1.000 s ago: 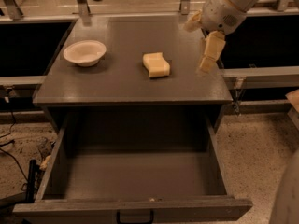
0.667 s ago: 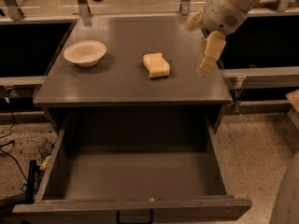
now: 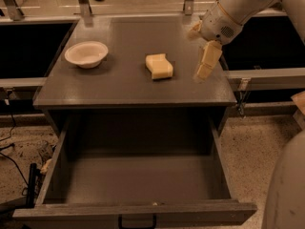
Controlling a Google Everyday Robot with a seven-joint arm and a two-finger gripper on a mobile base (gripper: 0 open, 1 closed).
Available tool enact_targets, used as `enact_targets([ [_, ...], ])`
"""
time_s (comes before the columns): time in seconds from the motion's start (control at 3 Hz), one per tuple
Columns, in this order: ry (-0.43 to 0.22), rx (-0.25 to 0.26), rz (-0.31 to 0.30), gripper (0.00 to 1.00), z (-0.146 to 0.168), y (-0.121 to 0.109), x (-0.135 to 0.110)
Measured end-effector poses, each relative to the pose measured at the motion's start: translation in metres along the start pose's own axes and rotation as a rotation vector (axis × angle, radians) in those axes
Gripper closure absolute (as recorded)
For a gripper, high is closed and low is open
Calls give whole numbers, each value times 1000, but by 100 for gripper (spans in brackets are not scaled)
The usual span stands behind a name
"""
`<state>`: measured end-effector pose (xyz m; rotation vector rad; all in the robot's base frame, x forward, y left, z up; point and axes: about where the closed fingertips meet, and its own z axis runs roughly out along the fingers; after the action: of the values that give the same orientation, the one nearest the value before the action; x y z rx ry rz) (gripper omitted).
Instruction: Place sponge into top drawer
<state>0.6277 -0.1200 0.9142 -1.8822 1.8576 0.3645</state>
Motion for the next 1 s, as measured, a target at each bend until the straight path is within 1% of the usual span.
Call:
enact_targets([
  [0.33,-18,-38,21,0,27,-8,3],
  [0.67,-38,-34,17,0,34,-20,1],
  [1.0,-74,-27,-2,0,43,-42,-11],
])
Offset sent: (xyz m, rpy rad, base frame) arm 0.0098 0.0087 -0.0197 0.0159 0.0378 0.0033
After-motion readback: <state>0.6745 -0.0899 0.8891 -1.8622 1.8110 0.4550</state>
